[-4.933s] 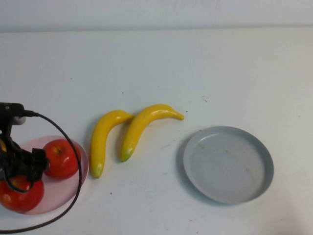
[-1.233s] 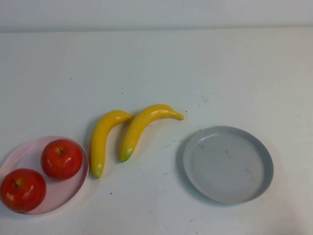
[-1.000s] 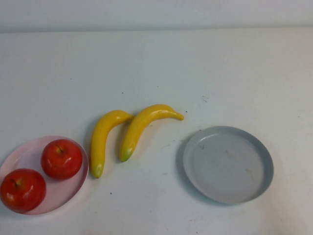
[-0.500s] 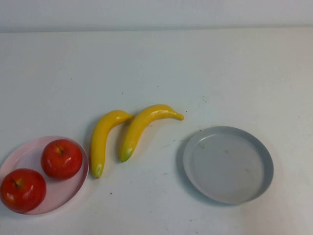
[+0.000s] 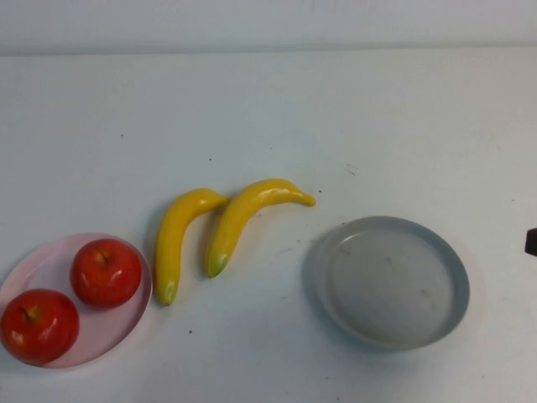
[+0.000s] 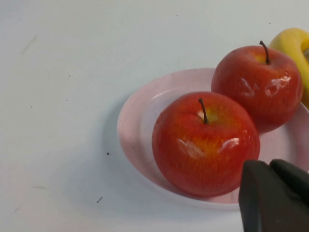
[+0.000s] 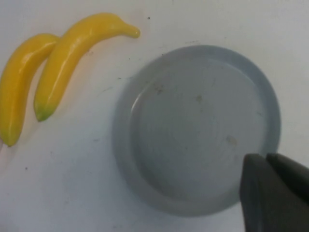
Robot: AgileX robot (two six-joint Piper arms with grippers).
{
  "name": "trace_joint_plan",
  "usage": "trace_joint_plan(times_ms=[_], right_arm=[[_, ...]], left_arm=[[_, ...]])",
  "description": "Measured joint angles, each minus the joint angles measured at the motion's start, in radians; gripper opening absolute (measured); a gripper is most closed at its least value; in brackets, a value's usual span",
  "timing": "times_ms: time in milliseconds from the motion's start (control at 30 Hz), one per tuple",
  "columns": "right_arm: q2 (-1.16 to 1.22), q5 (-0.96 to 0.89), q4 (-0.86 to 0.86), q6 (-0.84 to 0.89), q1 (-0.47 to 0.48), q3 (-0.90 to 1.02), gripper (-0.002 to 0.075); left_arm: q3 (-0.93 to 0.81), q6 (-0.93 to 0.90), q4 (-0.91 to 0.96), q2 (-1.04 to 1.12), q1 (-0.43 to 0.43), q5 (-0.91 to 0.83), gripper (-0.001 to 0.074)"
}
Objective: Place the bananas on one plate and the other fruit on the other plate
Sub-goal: Put another type of fruit in the right plate
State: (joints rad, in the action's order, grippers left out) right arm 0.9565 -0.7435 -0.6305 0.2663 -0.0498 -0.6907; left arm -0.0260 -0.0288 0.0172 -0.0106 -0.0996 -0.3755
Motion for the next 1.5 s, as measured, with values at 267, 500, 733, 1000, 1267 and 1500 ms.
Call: trace_joint_plan(times_ms=[267,500,733,1000,1267,1500], right_arm=[[0.357,-0.009,0.058,0.012,-0.165,-0.286,-0.0017],[0.619,-0.018,0.095,-0.034,-0.333,-0.548,-0.0017],[0.845,-0.074,0.160,-0.131,-0.456,-0.808,-0.0017],[1.089,-0.240,0.294,-0.371,-0.556,-1.120,0.0057],[1.292,-0.350,0.316,-0.532,-0.573,-1.394,0.0435],[1.415,-0.370,0.353,-0.623,-0.573,-1.545,0.0486]], left_arm=[[0.000,0.000,0.000,0.000,0.000,0.000,-0.0004],[0.000,0.000,0.000,0.000,0.000,0.000,-0.0004],[0.000,0.002,0.000,0.000,0.000,0.000,-0.0004],[0.000,0.002,0.000,0.000,0.000,0.000,-0.0004],[0.000,0.002,0.000,0.000,0.000,0.000,-0.0004],[0.000,0.002,0.001,0.000,0.000,0.000,-0.0004]])
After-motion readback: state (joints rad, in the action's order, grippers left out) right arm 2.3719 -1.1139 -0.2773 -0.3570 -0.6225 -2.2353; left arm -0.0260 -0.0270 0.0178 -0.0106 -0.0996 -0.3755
